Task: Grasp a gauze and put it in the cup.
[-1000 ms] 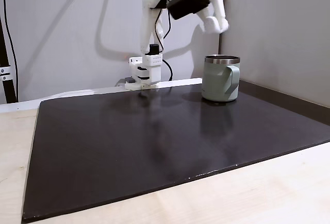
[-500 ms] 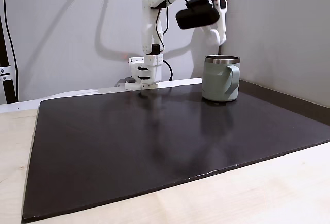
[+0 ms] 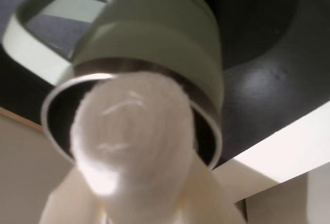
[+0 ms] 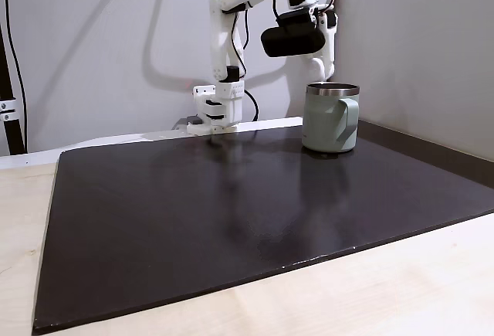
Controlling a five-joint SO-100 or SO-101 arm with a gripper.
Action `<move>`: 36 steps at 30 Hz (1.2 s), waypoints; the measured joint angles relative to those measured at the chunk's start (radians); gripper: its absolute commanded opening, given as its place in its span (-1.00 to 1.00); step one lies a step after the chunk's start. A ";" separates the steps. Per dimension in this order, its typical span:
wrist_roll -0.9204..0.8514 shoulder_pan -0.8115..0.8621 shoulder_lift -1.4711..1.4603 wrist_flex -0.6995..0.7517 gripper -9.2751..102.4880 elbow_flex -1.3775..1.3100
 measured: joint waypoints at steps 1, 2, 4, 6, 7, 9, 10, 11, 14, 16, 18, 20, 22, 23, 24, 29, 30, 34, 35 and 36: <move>0.000 0.000 0.000 -0.003 -0.83 0.003; 0.000 0.000 0.000 -0.003 -0.81 0.003; 0.000 0.000 0.000 -0.003 -0.76 0.005; 0.000 0.000 0.000 -0.003 -0.71 0.008; 0.000 -0.002 0.000 -0.003 -0.68 0.009; -0.005 -0.012 0.000 -0.006 -0.60 0.009; -0.011 -0.021 0.000 -0.006 -0.56 0.009; -0.017 -0.032 0.000 -0.006 -0.51 0.009; -0.029 -0.051 0.000 -0.006 -0.41 0.009; -0.029 -0.049 0.000 -0.006 -0.36 0.009; -0.029 -0.044 0.000 -0.006 -0.31 0.009; -0.034 -0.049 0.000 -0.006 -0.27 0.009; -0.037 -0.063 0.006 -0.006 -0.24 0.009; -0.037 -0.067 0.009 -0.006 -0.24 0.009; -0.037 -0.067 0.014 -0.006 -0.24 0.009; -0.037 -0.058 0.026 -0.006 -0.25 0.009; -0.037 -0.058 0.026 -0.006 -0.25 0.009; -0.037 -0.064 0.026 -0.006 -0.25 0.009; -0.038 -0.064 0.026 -0.006 -0.25 0.009; -0.044 -0.064 0.026 -0.006 -0.25 0.009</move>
